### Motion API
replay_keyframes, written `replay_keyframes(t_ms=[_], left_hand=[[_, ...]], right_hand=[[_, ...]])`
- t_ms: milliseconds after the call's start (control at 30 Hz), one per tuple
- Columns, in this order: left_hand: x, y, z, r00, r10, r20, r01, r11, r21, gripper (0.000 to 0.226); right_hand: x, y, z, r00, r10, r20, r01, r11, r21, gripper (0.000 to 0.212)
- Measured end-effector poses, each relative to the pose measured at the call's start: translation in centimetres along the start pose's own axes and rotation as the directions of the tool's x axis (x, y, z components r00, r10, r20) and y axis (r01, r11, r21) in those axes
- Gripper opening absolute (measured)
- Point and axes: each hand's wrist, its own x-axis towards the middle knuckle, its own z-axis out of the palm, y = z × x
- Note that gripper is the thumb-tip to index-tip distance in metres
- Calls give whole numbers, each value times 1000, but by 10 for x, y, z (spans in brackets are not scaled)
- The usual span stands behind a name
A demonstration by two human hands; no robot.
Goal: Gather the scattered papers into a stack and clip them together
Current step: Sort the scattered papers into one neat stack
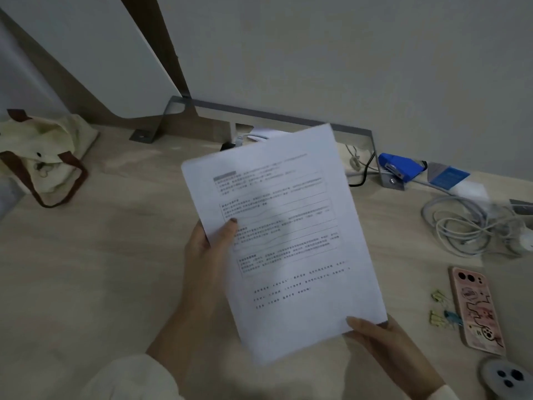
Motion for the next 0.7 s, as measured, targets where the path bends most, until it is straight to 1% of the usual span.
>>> replay_keyframes(t_ms=[33, 67, 100, 133, 200, 233, 267, 333, 400, 500, 533, 700], left_hand=[[0, 7, 2, 999, 31, 36, -31, 1000, -3, 24], [-1, 12, 3, 996, 63, 62, -63, 998, -3, 24], [-1, 17, 5, 992, 96, 85, -96, 995, 0, 23], [-2, 20, 7, 986, 125, 106, -128, 992, 14, 23], [-8, 22, 12, 973, 168, 159, -178, 983, 51, 21], [-12, 21, 14, 966, 181, 185, -196, 978, 67, 21], [-16, 19, 14, 960, 195, 202, -216, 972, 88, 21], [-21, 8, 11, 950, 222, 221, -256, 957, 135, 26], [-27, -8, 4, 957, 202, 208, -238, 957, 166, 31], [-33, -32, -2, 985, 99, 138, -119, 983, 140, 31], [-35, -37, -2, 988, 88, 126, -105, 984, 140, 31], [-37, -42, 3, 989, 128, 72, -138, 978, 155, 35]], right_hand=[[1, -7, -4, 1000, -21, -1, 21, 994, -103, 45], [2, -15, -5, 999, -54, 3, 54, 980, -194, 56], [2, -23, -4, 995, -101, 8, 100, 962, -253, 62], [2, -31, -1, 988, -155, 12, 152, 946, -287, 58], [4, -45, 9, 954, -301, -4, 284, 904, -319, 30], [5, -51, 17, 924, -382, -30, 353, 878, -322, 24], [5, -53, 24, 888, -456, -63, 416, 854, -312, 26], [6, -51, 36, 823, -549, -145, 496, 819, -288, 30], [9, -38, 43, 789, -571, -228, 503, 813, -295, 28], [18, -15, 46, 794, -512, -328, 429, 854, -295, 26], [21, -9, 45, 789, -495, -364, 408, 865, -292, 28], [21, -5, 42, 752, -510, -419, 413, 859, -304, 31]])
